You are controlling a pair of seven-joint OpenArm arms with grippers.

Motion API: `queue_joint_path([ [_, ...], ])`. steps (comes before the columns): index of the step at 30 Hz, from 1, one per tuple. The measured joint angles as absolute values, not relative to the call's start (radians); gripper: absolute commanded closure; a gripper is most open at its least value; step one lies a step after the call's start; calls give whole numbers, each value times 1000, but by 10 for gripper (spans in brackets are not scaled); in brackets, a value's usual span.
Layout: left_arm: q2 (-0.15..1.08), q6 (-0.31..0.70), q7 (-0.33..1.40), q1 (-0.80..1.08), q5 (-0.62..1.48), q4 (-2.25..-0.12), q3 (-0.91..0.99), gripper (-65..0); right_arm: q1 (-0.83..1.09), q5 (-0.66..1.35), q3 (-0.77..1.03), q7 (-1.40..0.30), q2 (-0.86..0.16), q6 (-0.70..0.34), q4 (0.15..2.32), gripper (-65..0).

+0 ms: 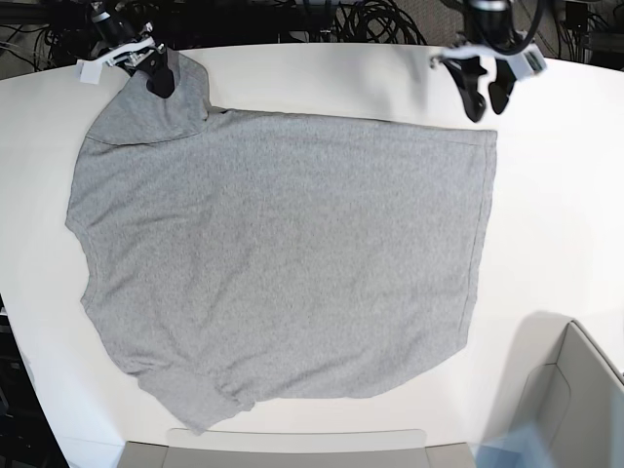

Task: Fold the T-shirt properly
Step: 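Move both grippers down to the shirt's shoulder corners and grasp them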

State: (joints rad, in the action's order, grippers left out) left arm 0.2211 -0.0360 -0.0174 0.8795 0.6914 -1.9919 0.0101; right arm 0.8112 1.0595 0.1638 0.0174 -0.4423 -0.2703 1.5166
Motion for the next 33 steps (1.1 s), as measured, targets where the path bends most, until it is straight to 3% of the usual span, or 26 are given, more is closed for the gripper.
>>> queue_joint_path([
  [5,230,-20,270,758,963,-1938,176,-273,815,1059,184,8,-437,-276,1516,-267],
  [12,218,-30,622,568,1064,-1806,397,-257,822,1060,205,15,-437,-274,1513,-267],
  [25,230,10,753,379,1098,-1513,437,-258,823,1060,205,15,-440,-274,1515,-267],
  [33,266,16,704,348,1098,-1488,273,-256,823,1059,205,14,-440,-274,1517,-267],
])
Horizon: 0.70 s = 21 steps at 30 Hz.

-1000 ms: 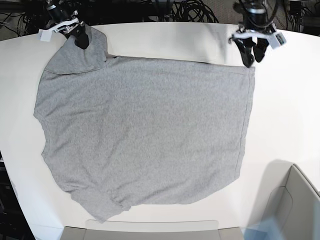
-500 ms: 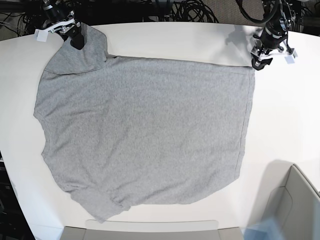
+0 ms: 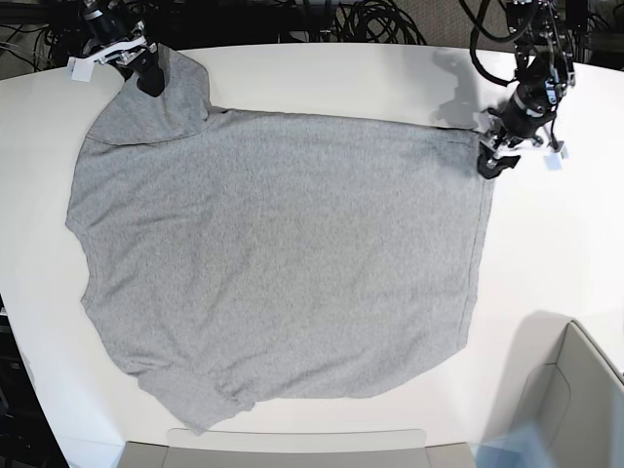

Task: Fold the T-shirt properly
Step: 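Move both grippers down to the shirt's shoulder corners and grasp them, then lift the shoulder edge with both grippers and fold it over the body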

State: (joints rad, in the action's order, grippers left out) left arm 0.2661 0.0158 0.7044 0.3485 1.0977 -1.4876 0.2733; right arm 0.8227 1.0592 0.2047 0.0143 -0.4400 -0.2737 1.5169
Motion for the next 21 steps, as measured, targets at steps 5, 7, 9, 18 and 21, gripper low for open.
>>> queue_joint_path([
  [5,265,24,690,349,1105,-1490,213,-207,823,1059,205,13,-440,-274,1521,-253],
  [7,266,23,691,352,1105,-1488,213,-166,824,1052,204,-2,-445,-260,1536,-200],
  [9,266,27,690,367,1114,-1488,213,-106,830,1043,199,-29,-467,-246,1554,-117],
  [18,276,7,726,389,1099,-1529,214,0,877,1044,286,-33,-470,-235,1661,0],
  [21,289,-2,737,451,1088,-1595,211,0,918,1045,351,-26,-453,-229,1722,0],
])
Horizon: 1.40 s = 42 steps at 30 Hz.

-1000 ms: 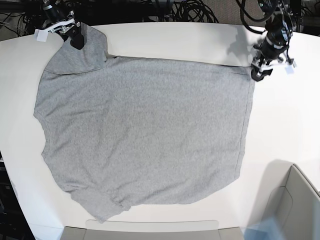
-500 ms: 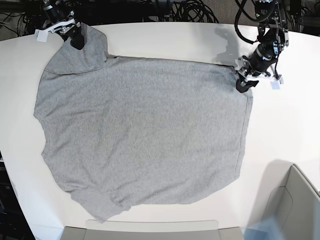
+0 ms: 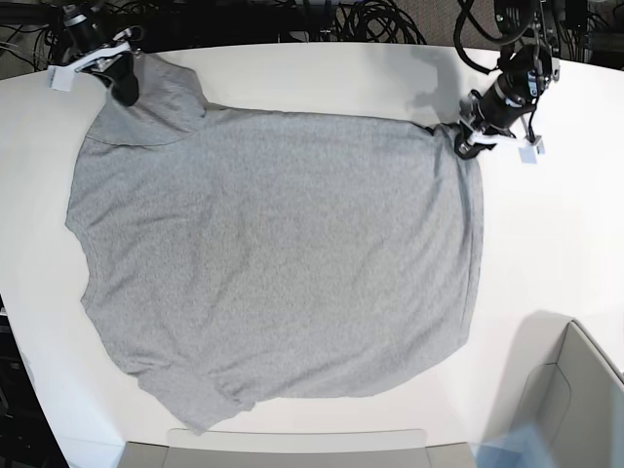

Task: Fold the T-shirt properly
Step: 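Lift the shoulder edge with both grippers and fold it over the body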

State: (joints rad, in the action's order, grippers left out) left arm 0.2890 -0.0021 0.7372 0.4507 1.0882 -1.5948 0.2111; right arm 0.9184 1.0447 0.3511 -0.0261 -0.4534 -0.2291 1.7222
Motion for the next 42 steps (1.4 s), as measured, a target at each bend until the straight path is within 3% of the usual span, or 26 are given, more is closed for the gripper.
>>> queue_joint_path([
  [12,290,-6,760,593,1082,-1684,319,0,1034,1045,457,-33,-377,-241,1807,0],
  [17,288,-12,779,679,1075,-1737,393,0,1046,1044,557,-32,-275,-397,1807,0],
  [25,287,-20,804,709,1066,-1798,432,0,1063,1040,635,-43,-252,-421,1806,0],
  [32,288,-23,810,673,1063,-1852,432,0,1041,1037,633,-40,-253,-422,1853,0],
  [35,326,-29,904,612,1062,-1854,432,0,1024,1036,630,-43,-253,-395,1856,0],
  [42,331,-20,1062,448,1063,-1857,519,0,907,937,661,-236,-233,-332,1932,0],
])
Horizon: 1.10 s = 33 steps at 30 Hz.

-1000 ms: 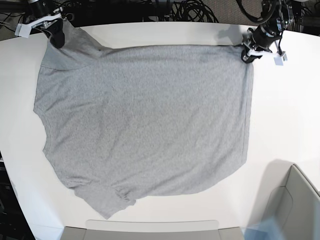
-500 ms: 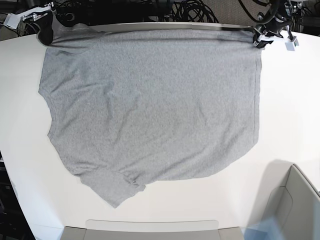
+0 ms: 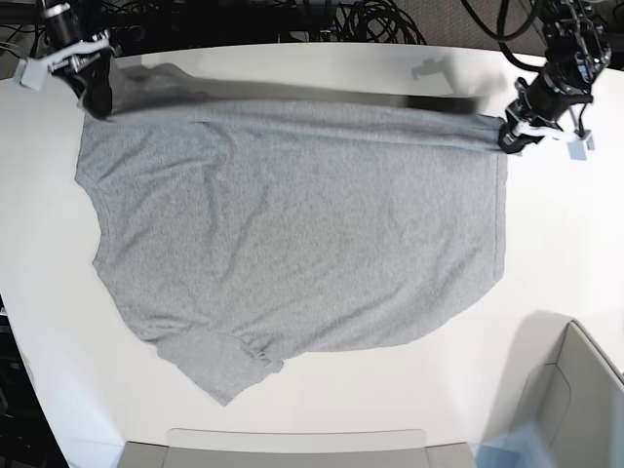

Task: Fold the T-shirt properly
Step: 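Lift the shoulder edge with both grippers and fold it over the body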

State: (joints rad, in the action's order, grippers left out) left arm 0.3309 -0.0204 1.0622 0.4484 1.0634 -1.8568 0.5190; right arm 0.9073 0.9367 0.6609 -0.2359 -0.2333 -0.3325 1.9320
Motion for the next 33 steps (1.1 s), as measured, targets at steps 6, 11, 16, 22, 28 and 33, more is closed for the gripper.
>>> queue_joint_path([
  [6,350,-22,1134,333,1051,-1850,540,0,736,793,736,-472,-165,-320,1947,0],
  [11,352,-22,1138,243,1059,-1747,540,0,556,653,751,-638,-172,-324,1946,0],
  [16,350,-26,1144,176,1050,-1628,533,0,384,521,750,-798,-197,-442,1932,0],
  [22,347,-26,1140,76,1009,-1535,472,0,192,311,739,-888,-191,-547,1881,0],
  [28,343,-30,1144,-23,917,-1462,432,0,76,175,677,-894,-189,-577,1785,0],
  [33,346,-30,1142,-47,909,-1447,432,0,25,160,624,-893,-191,-577,1710,0],
])
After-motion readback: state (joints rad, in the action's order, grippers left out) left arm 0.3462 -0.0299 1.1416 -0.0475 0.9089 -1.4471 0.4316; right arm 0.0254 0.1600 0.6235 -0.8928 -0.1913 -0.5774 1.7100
